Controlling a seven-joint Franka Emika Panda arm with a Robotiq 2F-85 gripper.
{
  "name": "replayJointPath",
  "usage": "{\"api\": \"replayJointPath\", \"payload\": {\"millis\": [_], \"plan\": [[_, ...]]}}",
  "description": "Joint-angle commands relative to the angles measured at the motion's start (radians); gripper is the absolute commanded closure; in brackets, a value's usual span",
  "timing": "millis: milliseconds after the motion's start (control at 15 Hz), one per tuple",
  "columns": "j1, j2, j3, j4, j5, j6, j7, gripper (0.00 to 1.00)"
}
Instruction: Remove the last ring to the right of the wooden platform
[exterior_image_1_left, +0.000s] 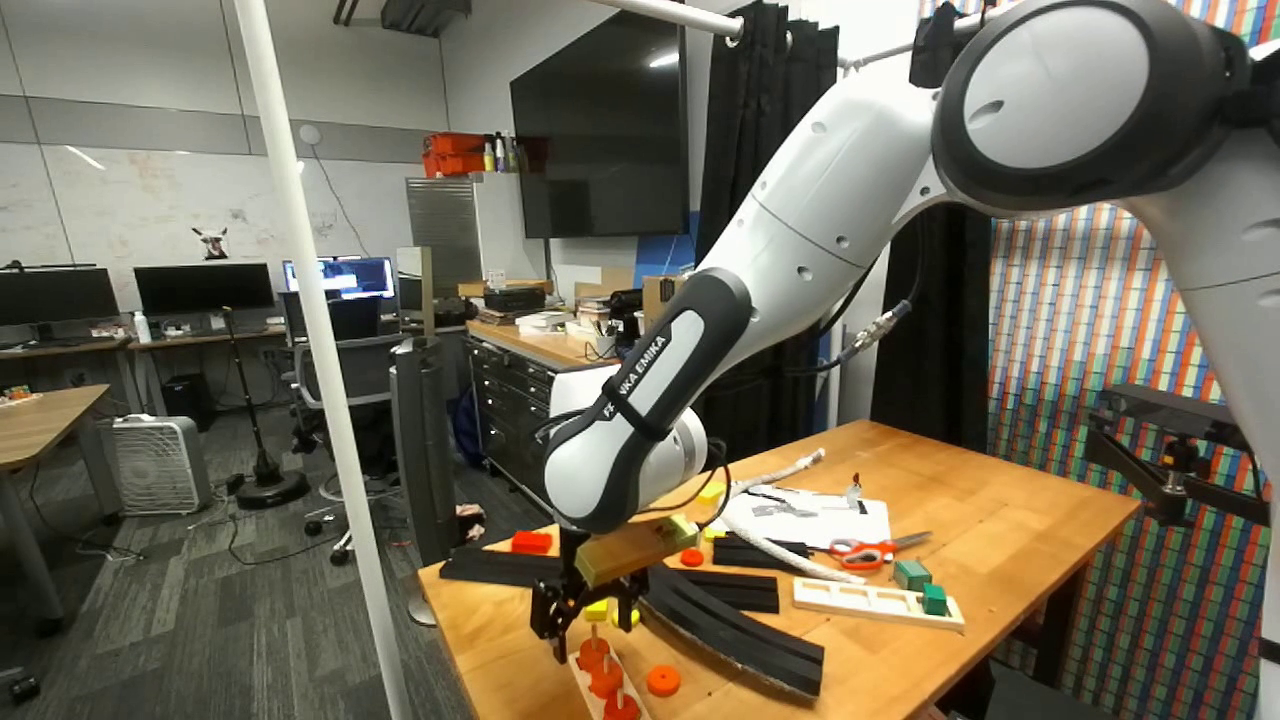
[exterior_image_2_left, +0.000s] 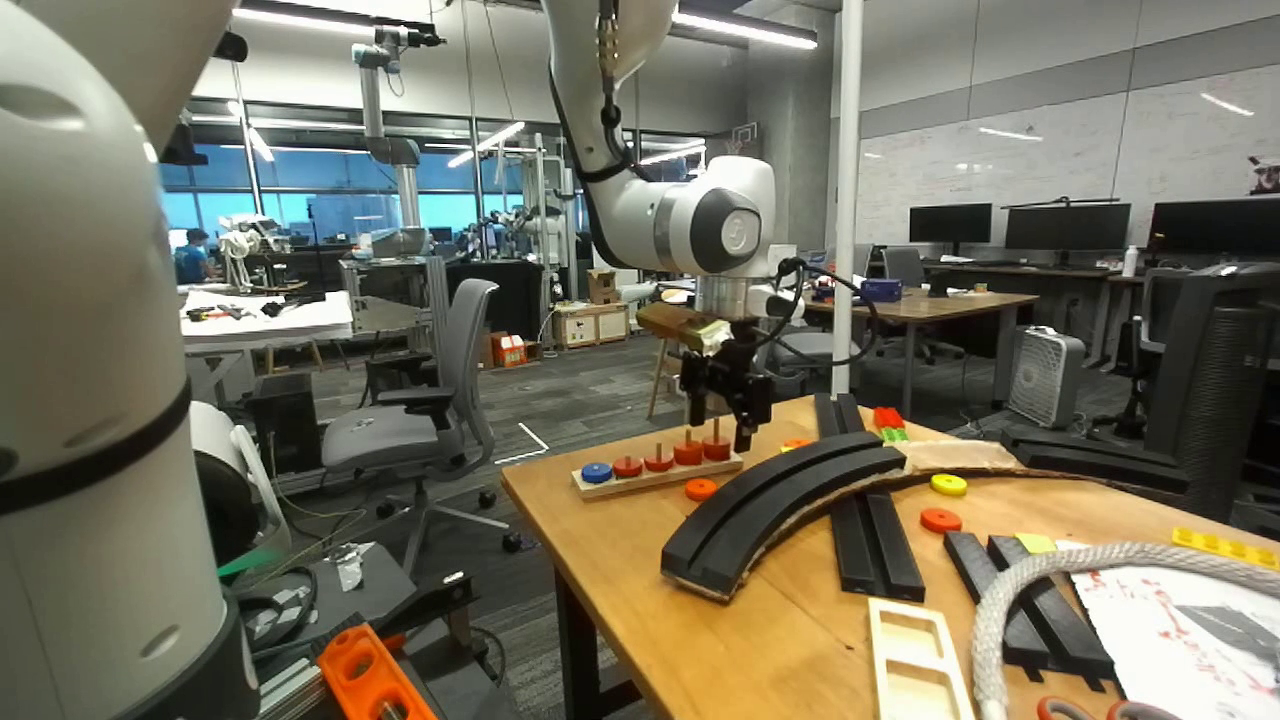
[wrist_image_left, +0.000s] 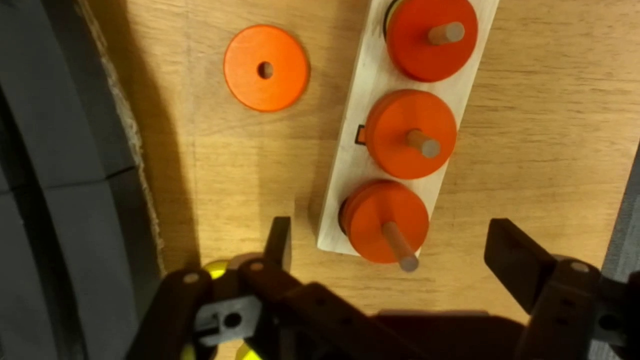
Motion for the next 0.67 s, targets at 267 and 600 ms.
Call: {"api": "replayJointPath", "payload": {"millis": [267,600], "plan": [[0.009,0.007,-0.010,0.005,0.013,0.050,0.006,0.00],[0.011,0.007,-0.011,0.002,0.011,0.052,0.007,0.25]]}}
